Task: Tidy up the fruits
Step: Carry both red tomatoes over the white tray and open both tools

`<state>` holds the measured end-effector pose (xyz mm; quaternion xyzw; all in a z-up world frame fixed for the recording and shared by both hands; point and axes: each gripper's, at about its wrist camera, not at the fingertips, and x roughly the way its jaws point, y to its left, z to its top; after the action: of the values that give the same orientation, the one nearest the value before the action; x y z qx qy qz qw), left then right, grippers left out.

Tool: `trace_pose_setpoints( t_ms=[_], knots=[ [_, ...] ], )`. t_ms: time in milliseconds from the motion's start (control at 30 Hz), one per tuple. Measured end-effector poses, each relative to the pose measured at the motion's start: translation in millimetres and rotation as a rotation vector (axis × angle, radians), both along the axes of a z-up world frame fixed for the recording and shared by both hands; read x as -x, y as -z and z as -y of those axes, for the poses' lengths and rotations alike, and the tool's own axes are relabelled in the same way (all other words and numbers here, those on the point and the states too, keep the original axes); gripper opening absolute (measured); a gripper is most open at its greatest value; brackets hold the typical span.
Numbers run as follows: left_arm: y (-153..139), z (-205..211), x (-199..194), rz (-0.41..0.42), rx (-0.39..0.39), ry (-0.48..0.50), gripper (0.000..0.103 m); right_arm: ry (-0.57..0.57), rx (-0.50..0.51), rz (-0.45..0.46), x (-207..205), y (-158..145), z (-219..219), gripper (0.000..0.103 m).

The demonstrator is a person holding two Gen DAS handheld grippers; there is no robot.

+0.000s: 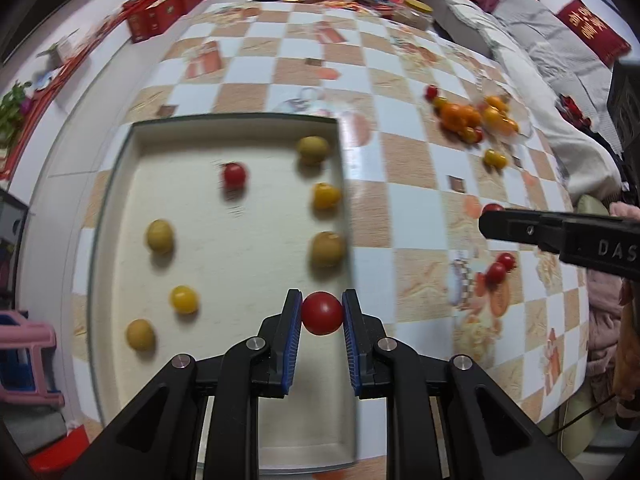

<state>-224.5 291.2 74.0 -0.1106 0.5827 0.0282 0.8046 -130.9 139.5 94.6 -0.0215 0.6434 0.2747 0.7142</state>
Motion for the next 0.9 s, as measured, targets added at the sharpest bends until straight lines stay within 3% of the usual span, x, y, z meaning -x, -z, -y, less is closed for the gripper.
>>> trace_pose_setpoints(
  t_ms=[400, 900],
  knots=[
    [38, -33, 17, -0.071, -0.025, -0.064, 0.022, -0.168, -0.012, -0.051, -10, 22, -105, 0.02],
    [59, -32, 17, -0.096, -0.059, -0.067, 0.022, -0.272, 0.077, -0.082, -22, 59, -157, 0.02]
  ],
)
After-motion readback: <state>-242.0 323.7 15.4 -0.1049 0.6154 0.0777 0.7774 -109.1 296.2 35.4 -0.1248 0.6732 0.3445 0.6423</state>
